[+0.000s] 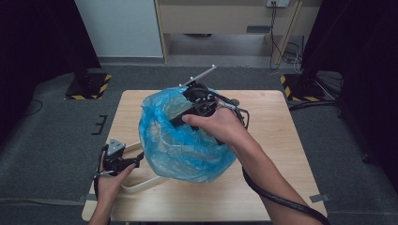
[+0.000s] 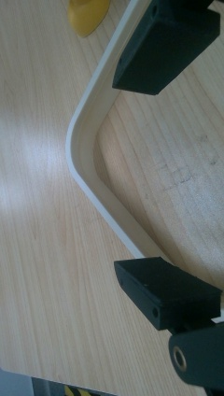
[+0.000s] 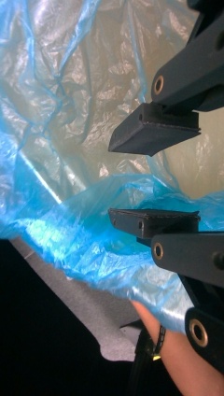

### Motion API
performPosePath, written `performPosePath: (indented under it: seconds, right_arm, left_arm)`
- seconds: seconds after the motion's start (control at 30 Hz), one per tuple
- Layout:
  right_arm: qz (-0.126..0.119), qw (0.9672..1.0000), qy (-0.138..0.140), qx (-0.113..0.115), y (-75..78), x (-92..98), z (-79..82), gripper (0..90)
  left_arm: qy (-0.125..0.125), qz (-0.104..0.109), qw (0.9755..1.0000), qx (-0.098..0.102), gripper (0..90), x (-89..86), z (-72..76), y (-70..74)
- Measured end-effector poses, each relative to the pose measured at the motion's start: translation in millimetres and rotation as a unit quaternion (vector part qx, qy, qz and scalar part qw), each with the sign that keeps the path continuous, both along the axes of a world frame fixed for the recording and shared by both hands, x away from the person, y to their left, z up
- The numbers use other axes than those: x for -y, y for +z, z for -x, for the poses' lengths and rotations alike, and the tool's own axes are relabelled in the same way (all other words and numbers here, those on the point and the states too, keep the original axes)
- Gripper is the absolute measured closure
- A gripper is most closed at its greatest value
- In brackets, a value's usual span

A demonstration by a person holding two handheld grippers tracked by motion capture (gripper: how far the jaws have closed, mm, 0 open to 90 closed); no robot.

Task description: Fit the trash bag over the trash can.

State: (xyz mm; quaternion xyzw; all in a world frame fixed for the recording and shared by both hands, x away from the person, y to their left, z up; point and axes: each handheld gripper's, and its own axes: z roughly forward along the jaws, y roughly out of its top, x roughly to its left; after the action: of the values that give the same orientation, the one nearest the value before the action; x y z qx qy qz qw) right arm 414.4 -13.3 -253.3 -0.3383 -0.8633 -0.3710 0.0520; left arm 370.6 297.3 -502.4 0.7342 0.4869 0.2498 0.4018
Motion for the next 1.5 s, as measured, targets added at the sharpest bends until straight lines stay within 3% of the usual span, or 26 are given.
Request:
performPosePath:
  seconds: [0.2,0.4,0.57,0.8,0.9,1.23,1.5]
  right_arm:
    - [0.017,0.9998,0.004,-0.008,-9.9,-3.3,-6.9,58.5]
    - [0.045,0.9989,0.013,0.002,-12.1,-9.9,-5.5,55.1]
    - [0.031,0.9994,0.007,0.011,-3.9,-7.2,-4.6,53.0]
    - [-0.003,0.9995,-0.024,0.02,7.9,3.2,-10.6,53.0]
    - [-0.014,0.9992,-0.037,0.011,5.0,2.7,-15.8,51.8]
    - [0.009,0.9982,-0.06,-0.006,-13.8,-3.0,-31.7,49.1]
    - [0.024,0.9981,-0.056,-0.007,-21.2,-10.1,-35.0,47.0]
  left_arm:
    - [-0.001,0.0,1.0,0.0,10.7,-0.1,0.0,0.0]
    - [-0.002,0.0,1.0,0.0,10.8,0.4,0.1,0.0]
    - [0.0,0.0,1.0,0.0,10.8,0.0,0.0,0.1]
    - [-0.001,-0.001,1.0,0.0,10.8,0.7,-0.1,0.2]
    - [-0.003,-0.003,1.0,-0.002,10.8,1.4,0.0,0.3]
    - [-0.001,0.0,1.0,-0.001,10.6,-0.4,0.1,0.1]
    - [-0.001,-0.001,1.0,-0.001,10.6,0.3,0.2,0.5]
